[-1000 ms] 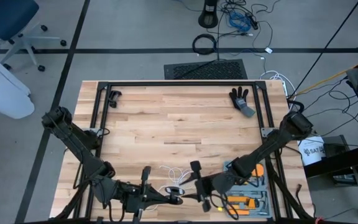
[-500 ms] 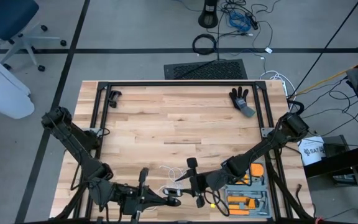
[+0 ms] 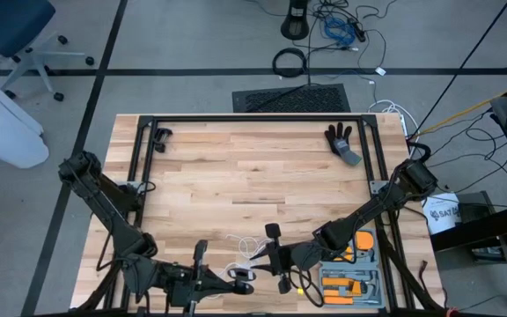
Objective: Coil cords
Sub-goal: Coil the white cable wire onto the spool
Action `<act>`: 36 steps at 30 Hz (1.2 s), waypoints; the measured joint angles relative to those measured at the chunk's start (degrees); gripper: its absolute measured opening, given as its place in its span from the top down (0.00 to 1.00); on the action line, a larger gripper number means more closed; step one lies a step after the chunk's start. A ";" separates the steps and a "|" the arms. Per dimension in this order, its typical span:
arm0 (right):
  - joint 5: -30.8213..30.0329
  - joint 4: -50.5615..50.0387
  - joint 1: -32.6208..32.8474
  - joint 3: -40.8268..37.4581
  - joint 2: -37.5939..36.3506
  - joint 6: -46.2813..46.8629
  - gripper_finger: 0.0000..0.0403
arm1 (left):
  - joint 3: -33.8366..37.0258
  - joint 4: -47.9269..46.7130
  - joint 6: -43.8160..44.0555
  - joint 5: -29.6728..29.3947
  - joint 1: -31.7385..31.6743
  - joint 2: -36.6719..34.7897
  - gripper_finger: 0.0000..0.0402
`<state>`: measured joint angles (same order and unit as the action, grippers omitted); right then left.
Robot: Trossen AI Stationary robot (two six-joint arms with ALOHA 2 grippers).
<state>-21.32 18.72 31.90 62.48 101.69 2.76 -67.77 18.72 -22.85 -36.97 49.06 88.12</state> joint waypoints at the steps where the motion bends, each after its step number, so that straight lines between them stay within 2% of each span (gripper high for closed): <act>1: 0.33 -0.22 0.00 0.00 0.00 0.00 0.80 | 0.00 0.02 0.00 0.01 0.00 0.00 1.00; 5: 3.75 -0.69 0.09 0.00 0.00 0.29 0.76 | 0.00 0.03 -0.02 0.01 0.00 0.00 1.00; 13: 3.56 -0.94 0.09 0.00 0.00 2.10 0.56 | 0.00 0.04 -0.14 0.02 0.00 0.00 1.00; 17: 3.17 -0.89 0.07 0.00 0.00 2.14 0.50 | 0.00 0.26 -0.22 0.00 0.00 0.00 1.00; 24: -1.18 -1.45 0.02 0.00 0.07 0.95 0.50 | 0.00 0.28 -0.48 0.02 0.00 0.00 1.00; 36: -2.75 -2.40 0.02 0.00 0.07 0.15 0.51 | 0.00 0.24 -0.55 -2.29 0.22 0.00 1.00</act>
<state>-24.08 16.32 31.92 62.48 101.75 2.92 -67.77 18.96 -23.40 -39.27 49.28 88.12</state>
